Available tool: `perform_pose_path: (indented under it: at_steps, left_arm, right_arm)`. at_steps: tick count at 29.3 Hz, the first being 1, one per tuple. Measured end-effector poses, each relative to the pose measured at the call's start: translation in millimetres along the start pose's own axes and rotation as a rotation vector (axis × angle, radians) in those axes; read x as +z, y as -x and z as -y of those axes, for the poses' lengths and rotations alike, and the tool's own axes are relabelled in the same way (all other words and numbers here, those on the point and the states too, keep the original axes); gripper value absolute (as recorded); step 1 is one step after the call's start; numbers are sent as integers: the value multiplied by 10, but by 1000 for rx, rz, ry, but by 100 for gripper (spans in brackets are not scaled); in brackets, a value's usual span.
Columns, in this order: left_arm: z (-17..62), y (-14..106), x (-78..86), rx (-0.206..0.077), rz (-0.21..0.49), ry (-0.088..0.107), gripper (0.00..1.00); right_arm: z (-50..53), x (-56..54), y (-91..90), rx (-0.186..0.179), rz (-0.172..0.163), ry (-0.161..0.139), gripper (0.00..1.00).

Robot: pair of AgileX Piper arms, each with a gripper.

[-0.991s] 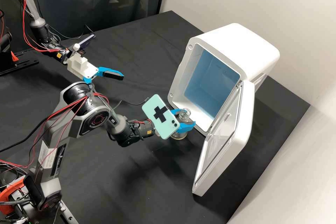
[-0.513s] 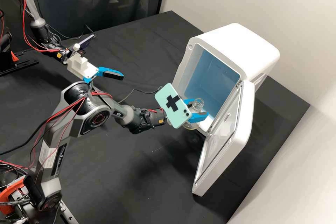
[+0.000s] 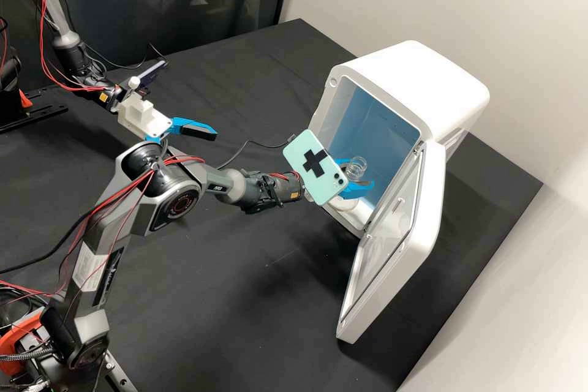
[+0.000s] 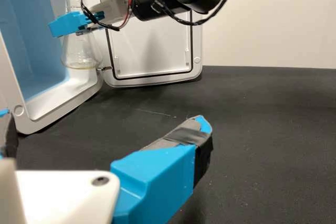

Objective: Place the flask in the incubator

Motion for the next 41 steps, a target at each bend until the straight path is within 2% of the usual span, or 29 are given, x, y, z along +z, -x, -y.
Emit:
perform_pose_path:
  at_steps: [2,4,10,13,14,18,19,22,25,26,30,32,39,41]
  left_arm:
    - [0,0,0,0,0,0,100]
    - [0,0,0,0,0,0,100]
    - [0,0,0,0,0,0,100]
    - [-6,-7,4,2,2,-1,100]
    - [-5,-11,2,2,2,-1,100]
    - [12,-25,-7,-3,1,1,100]
    - [12,-25,-7,-3,1,1,100]
    - [12,-25,-7,-3,1,1,100]
    - [12,-25,-7,-3,1,2,100]
    - [12,-25,-7,-3,1,9,100]
    - [12,-25,-5,-4,3,10,100]
    - [12,-25,-5,-4,3,10,100]
    - [12,-25,-5,-4,3,10,100]
    - [13,-25,-4,-4,5,9,100]
  right_arm:
    - [-18,-23,-28,8,0,-4,0]
    - [-27,-43,-63,12,-2,8,0]
    - [-23,-118,-164,9,11,-3,0]
    - [-15,-188,-191,-4,15,-10,0]
    - [-17,-213,-196,-9,12,-5,0]
    - [-40,-349,-215,-2,-3,-4,0]
    - [-46,-370,-220,2,-5,-1,0]
    - [-32,-435,-267,9,-18,35,0]
    - [18,-444,-318,2,-5,48,0]
    - [40,-446,-347,-7,4,55,0]
    - [54,-479,-416,-18,17,69,0]
    - [44,-507,-448,-9,20,68,0]
    - [108,-578,-547,-6,41,86,0]
    - [118,-606,-572,-18,43,91,0]
